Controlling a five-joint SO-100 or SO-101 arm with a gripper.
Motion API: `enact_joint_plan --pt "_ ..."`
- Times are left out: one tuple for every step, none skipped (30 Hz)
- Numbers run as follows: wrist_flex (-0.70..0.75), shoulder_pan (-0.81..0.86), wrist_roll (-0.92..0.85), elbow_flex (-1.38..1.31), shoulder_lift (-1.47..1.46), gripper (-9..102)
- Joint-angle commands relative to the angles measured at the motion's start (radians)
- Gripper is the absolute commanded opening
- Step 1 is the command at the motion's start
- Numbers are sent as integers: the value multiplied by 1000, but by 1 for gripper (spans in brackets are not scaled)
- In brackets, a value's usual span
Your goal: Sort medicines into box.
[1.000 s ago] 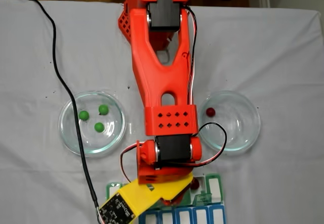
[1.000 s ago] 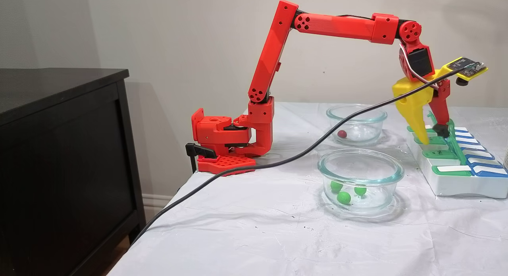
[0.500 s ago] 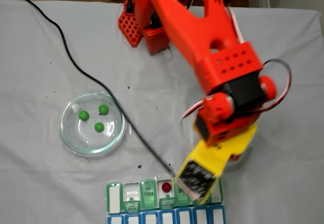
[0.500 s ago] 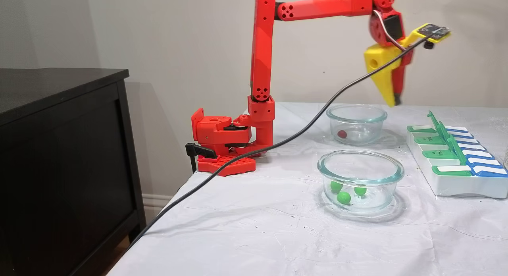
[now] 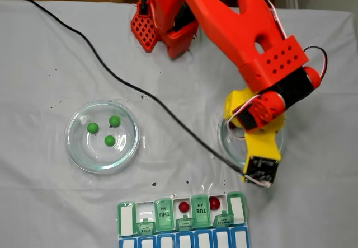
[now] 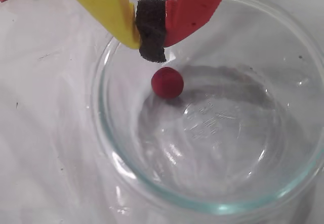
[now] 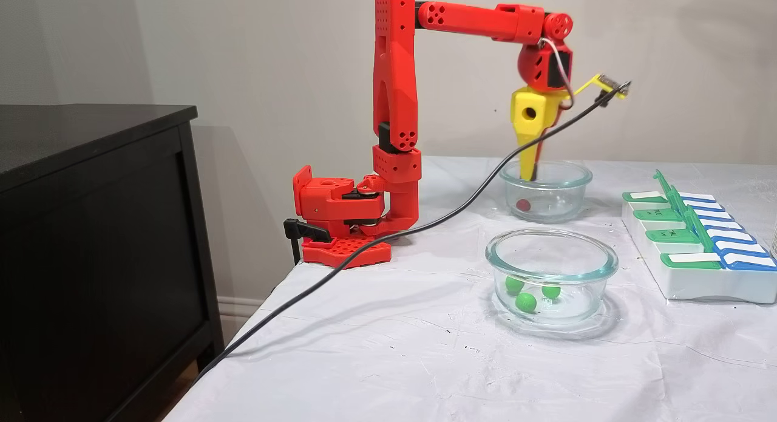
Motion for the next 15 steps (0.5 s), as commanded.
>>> enact_joint_plan --pt "-2 -34 -38 -14 75 4" --pt "-6 -34 -52 -12 69 8" --pt "-6 -32 -63 -11 66 8" --pt "-11 -32 -74 -11 61 8" --pt "-17 -31 -86 -9 57 8" --pt "-29 -28 -101 -6 51 9" --pt "-40 -23 -120 -5 40 9" --pt "-49 -15 -146 -6 29 10" --pt "-54 -6 -178 -14 14 11" --pt "-31 5 -210 -43 -23 12" --pt "-6 11 -224 -67 -49 12" --pt "29 17 -245 -98 -83 12" --pt "61 23 -265 -129 -114 13" --pt "81 28 -279 -152 -137 13" --pt "89 34 -288 -167 -155 14"
